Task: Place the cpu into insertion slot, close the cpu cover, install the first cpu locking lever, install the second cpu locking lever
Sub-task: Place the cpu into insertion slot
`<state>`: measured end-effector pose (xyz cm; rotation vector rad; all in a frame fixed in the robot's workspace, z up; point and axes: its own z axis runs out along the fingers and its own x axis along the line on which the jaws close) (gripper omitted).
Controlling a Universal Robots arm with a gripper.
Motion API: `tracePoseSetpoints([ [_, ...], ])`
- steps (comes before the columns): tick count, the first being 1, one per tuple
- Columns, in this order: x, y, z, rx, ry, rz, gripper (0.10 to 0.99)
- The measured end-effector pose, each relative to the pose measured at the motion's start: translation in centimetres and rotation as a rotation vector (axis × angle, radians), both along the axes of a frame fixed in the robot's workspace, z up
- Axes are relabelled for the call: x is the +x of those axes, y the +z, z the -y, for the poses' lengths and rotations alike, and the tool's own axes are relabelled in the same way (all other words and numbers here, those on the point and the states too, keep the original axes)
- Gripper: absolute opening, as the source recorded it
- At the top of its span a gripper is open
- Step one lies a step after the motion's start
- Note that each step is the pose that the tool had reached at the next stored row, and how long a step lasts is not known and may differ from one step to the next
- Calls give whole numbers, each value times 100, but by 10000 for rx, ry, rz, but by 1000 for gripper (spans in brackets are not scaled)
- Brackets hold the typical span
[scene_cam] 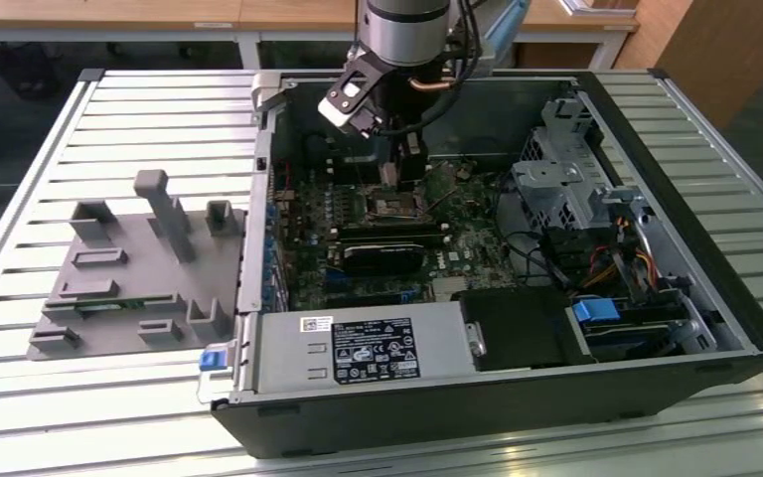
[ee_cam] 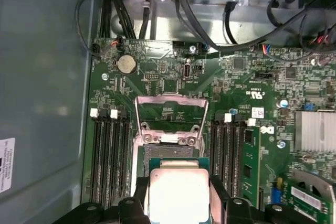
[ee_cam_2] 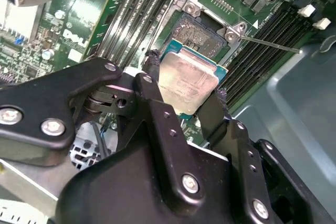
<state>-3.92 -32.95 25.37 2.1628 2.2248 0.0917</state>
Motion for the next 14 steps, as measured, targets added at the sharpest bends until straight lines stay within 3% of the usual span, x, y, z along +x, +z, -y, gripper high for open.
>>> tracePoseSetpoints([
  [14, -15, -245, -6, 0, -183, -1, 537],
])
